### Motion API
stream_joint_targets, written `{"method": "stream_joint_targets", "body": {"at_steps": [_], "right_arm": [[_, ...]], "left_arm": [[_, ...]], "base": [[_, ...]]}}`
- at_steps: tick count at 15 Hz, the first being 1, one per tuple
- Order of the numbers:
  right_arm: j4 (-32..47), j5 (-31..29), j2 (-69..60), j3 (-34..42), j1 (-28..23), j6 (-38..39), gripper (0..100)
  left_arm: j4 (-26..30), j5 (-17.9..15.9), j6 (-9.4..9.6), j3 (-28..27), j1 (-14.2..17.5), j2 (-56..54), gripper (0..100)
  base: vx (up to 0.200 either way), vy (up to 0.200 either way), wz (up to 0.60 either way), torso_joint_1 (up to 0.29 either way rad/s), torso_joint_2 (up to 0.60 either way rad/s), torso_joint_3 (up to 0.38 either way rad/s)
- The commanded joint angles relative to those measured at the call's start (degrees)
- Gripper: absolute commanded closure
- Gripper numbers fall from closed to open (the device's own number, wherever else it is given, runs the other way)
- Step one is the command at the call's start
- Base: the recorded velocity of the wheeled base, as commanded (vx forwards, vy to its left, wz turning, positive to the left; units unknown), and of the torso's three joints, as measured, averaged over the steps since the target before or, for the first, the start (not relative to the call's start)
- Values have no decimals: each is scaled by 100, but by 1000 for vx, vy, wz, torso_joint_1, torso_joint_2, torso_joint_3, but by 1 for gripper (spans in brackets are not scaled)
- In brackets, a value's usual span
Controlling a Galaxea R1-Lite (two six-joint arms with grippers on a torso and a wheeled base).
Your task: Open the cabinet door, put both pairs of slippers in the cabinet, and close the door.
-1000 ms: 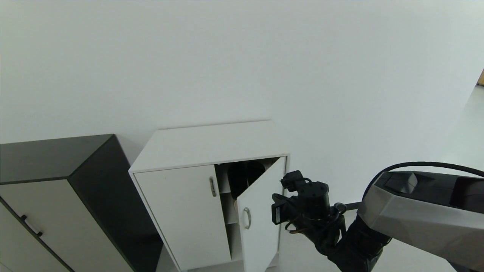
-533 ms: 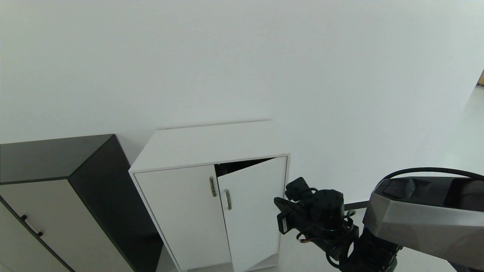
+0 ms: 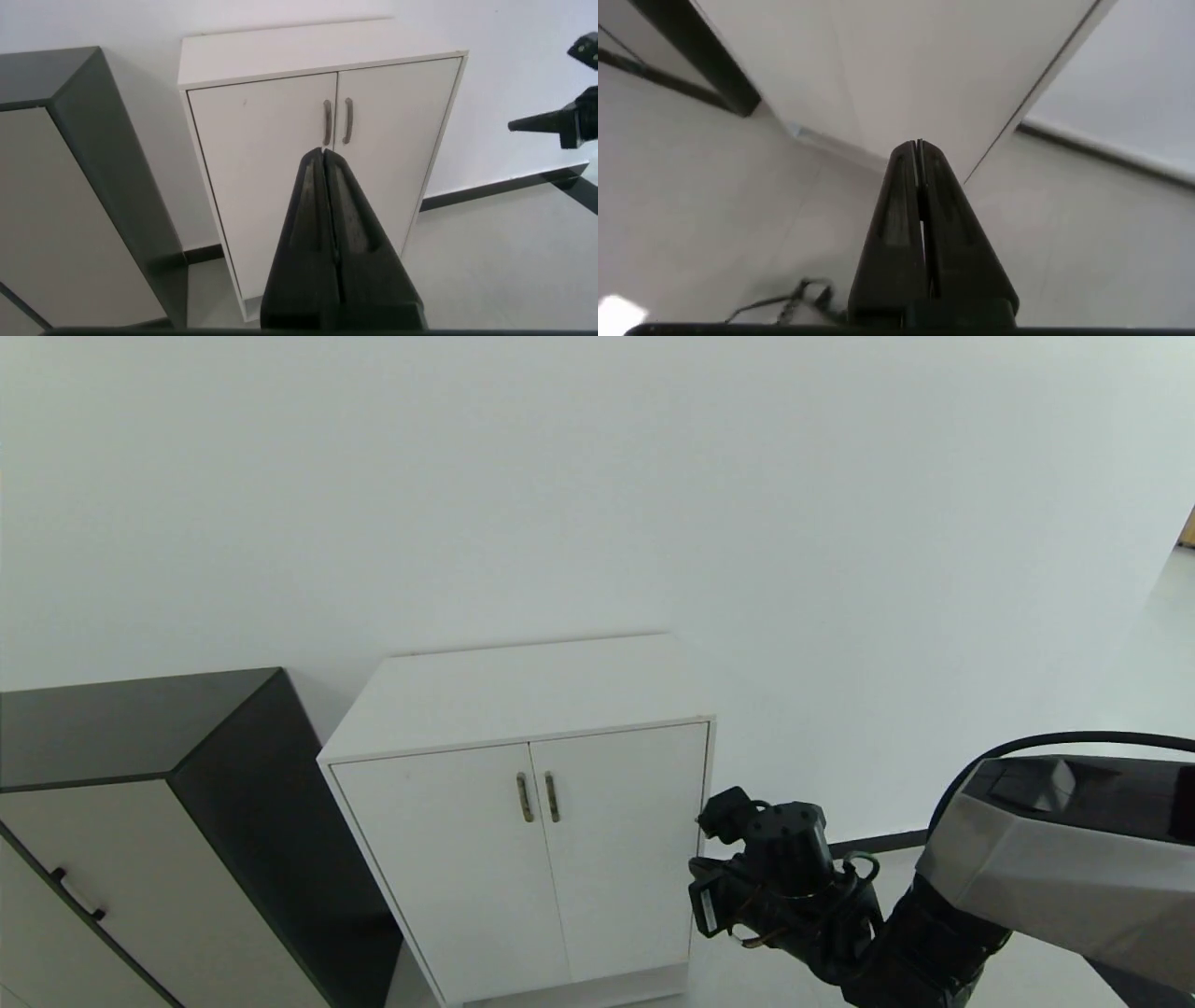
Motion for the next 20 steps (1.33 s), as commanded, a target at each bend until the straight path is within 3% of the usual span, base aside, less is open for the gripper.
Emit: {"method": "stream_joint_targets", "body": {"at_steps": [1,4,6,11,13,14,15,16,17,18,20], "right_arm": [[-114,-19,-301,-38,65,80,100],[-1213,121,129,445,-40,-807,100],[-2505,209,595,586,-40,-1001,100],[-3032,148,762,498,-31,-1229,100],[-1924,-239,358,-144,-40,-720,100],[-228,-608,-275,-961,12,247,100],[1248,-1144,-363,-1603,39,476,100],[2242,-2489,-143,-1849,4,432,100],[2321,-2850,-161,-1796,-14,449,100],[2013,-1303,-380,-1163,12,502,100],[993,-151,-846,-240,-84,-78,100]], "left_arm": [[-1,-2,-1,0,0,8,100],[-1,-2,-1,0,0,-1,100],[-1,-2,-1,0,0,-1,100],[-1,-2,-1,0,0,8,100],[-1,-2,-1,0,0,8,100],[-1,-2,8,0,0,8,100],[-1,-2,8,0,0,8,100],[-1,-2,8,0,0,8,100],[-1,-2,8,0,0,-1,100],[-1,-2,8,0,0,8,100],[-1,-2,8,0,0,8,100]], "base": [[0,0,0,0,0,0],[0,0,0,0,0,0],[0,0,0,0,0,0],[0,0,0,0,0,0],[0,0,0,0,0,0],[0,0,0,0,0,0],[0,0,0,0,0,0],[0,0,0,0,0,0],[0,0,0,0,0,0],[0,0,0,0,0,0],[0,0,0,0,0,0]]}}
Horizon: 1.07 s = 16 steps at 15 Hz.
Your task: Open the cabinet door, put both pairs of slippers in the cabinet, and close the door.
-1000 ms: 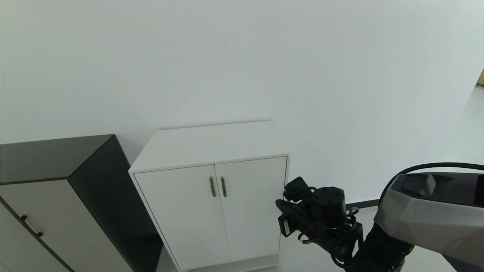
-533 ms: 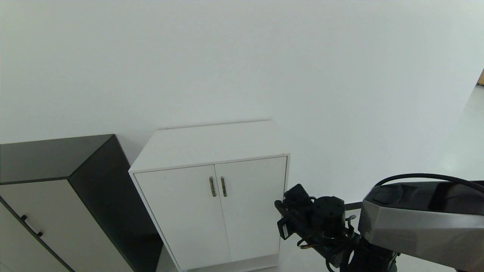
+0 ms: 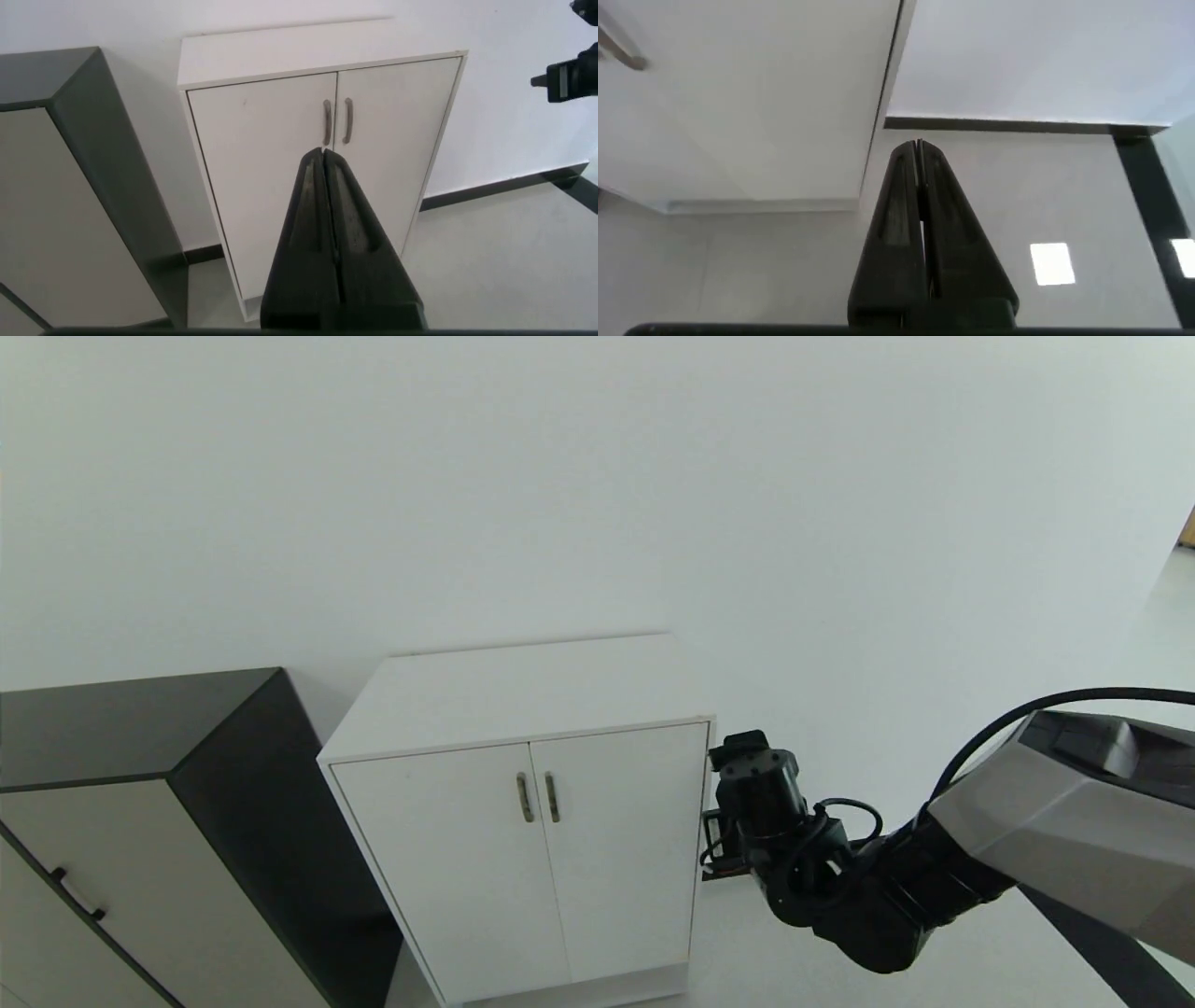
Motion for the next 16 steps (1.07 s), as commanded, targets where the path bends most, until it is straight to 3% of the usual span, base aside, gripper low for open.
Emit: {"method": "stream_joint_targets", "body": {"at_steps": [1,4,8,12,16], "right_arm": [[-816,2333,-649,1176,-121,-701,100],[-1097,2315,-587,1343,-86,-833,100],[-1369,2315,-455,1369,-33,-903,100],[-2424,2324,-16,1572,-60,-947,100],[-2486,2632,63,1827,-174,-1009,100]], "left_arm": [[-1,1,6,0,0,8,100],[-1,1,-3,0,0,8,100],[-1,1,-3,0,0,8,100],[-1,1,-3,0,0,8,100],[-1,1,6,0,0,8,100]], "base": [[0,0,0,0,0,0],[0,0,0,0,0,0],[0,0,600,0,-2,0],[0,0,0,0,0,0],[0,0,0,0,0,0]]}}
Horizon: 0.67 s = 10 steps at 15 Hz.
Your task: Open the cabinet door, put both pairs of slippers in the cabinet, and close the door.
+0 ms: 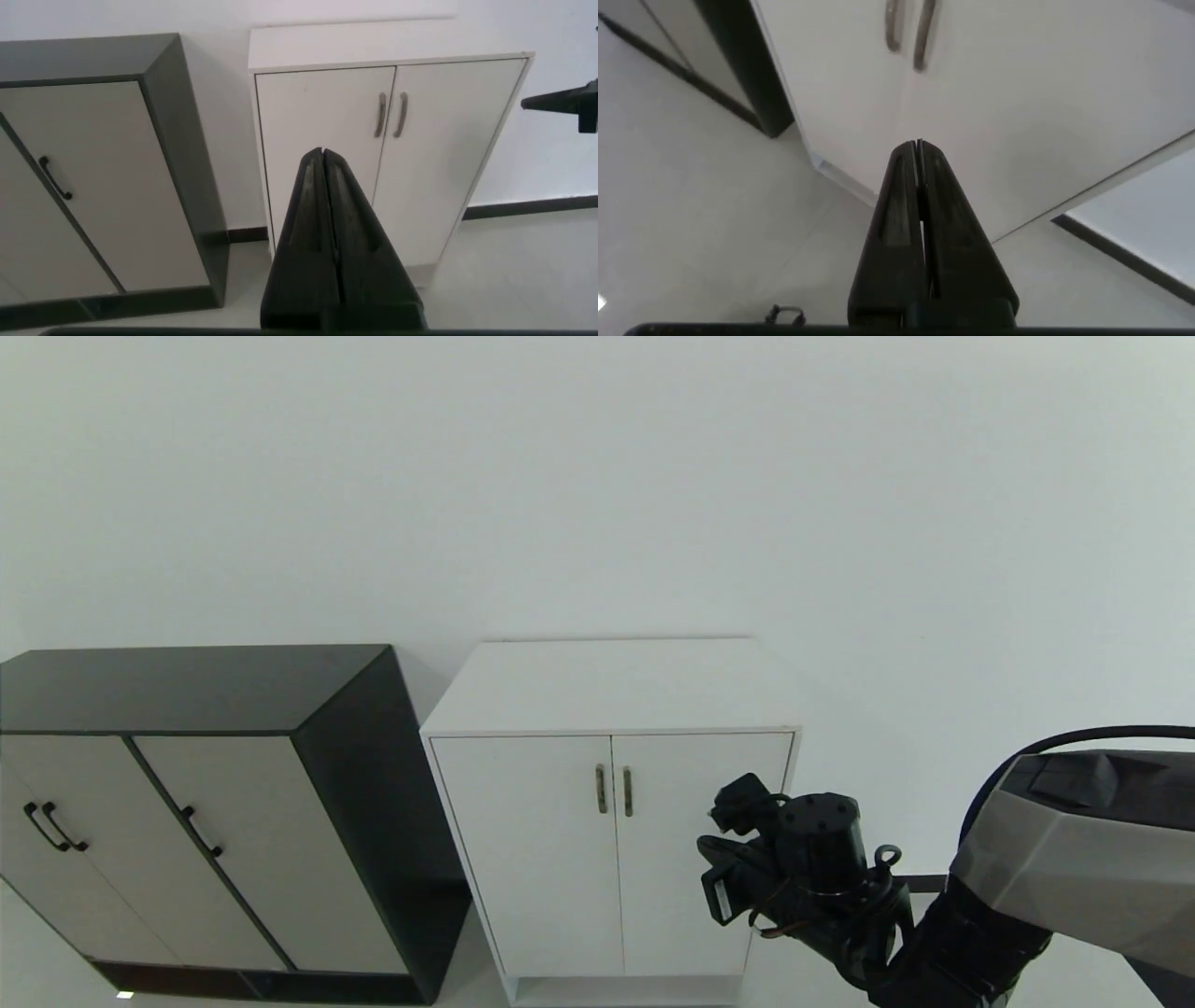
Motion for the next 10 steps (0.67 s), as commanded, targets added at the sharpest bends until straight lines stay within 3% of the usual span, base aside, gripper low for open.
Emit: {"method": "stream_joint_targets", "body": {"at_steps": [1,10], "right_arm": [[-85,181,79,204,-37,-19,100],[-656,277,624,204,-45,-72,100]], "left_arm": [[-1,1,1,0,2,8,100],[-1,1,10,0,2,8,100]], "base": [[0,0,0,0,0,0],[200,0,0,3,2,4]]}}
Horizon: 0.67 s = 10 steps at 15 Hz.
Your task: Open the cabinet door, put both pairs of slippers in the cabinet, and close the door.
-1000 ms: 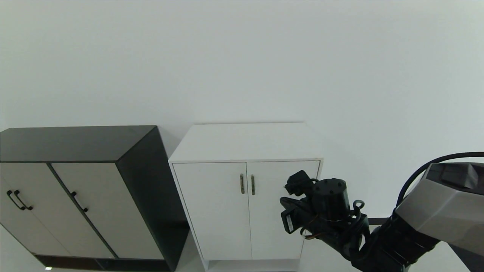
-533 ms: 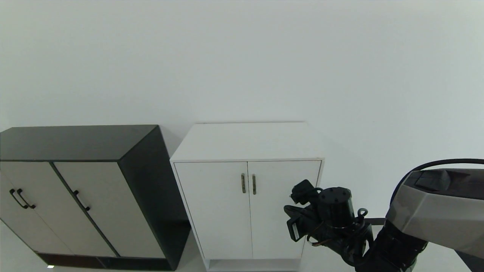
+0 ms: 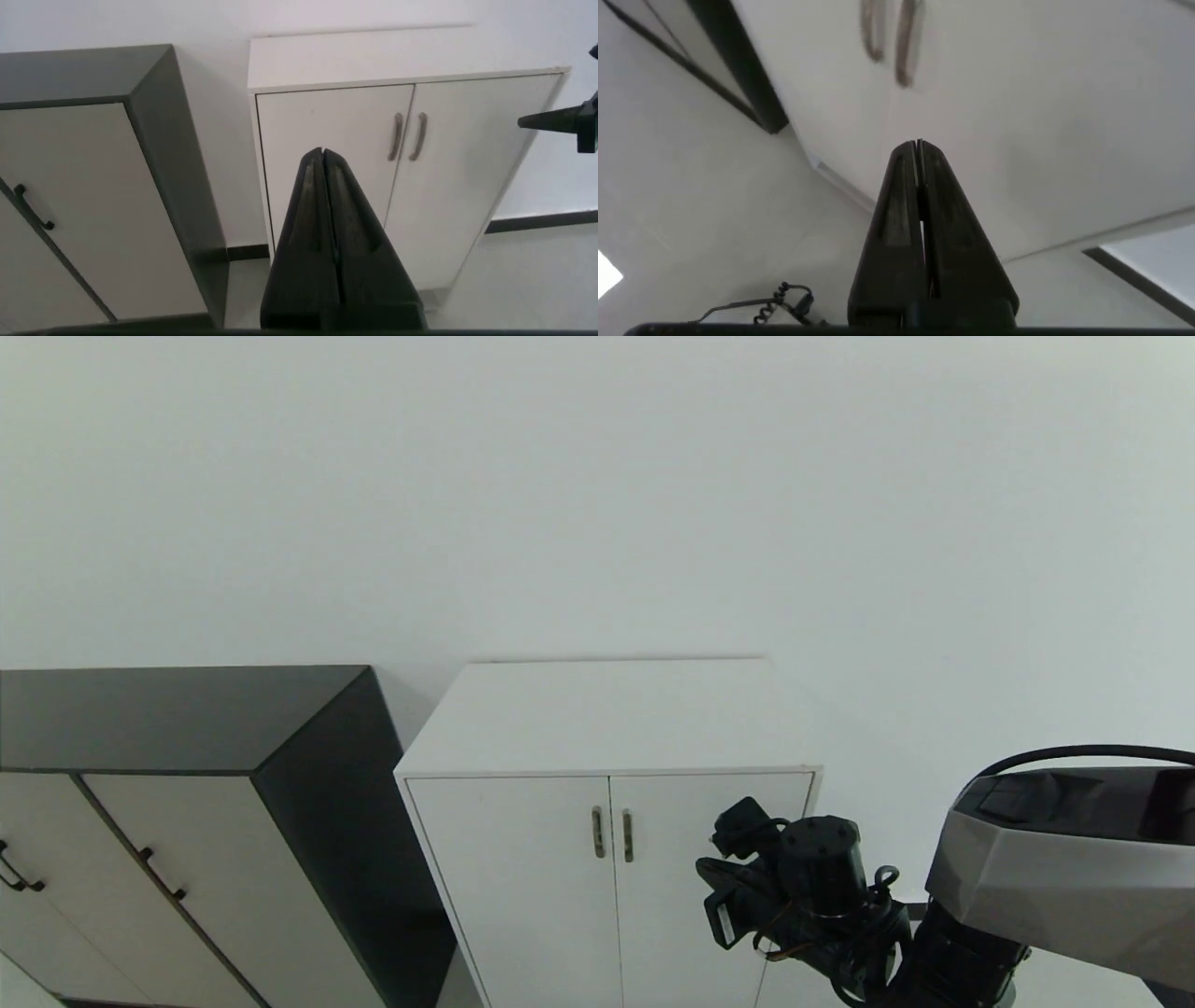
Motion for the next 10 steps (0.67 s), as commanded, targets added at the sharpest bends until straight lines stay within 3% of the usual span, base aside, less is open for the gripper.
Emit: {"method": "stream_joint_targets", "body": {"at_steps": [1,10], "right_arm": [[-241,-14,344,-121,-5,-17,100],[-373,-41,837,-780,-251,106,100]], "left_arm": [[-2,1,-1,0,0,8,100],[-2,1,-1,0,0,8,100]], "base": [[200,0,0,2,2,2],[0,0,0,0,0,0]]}}
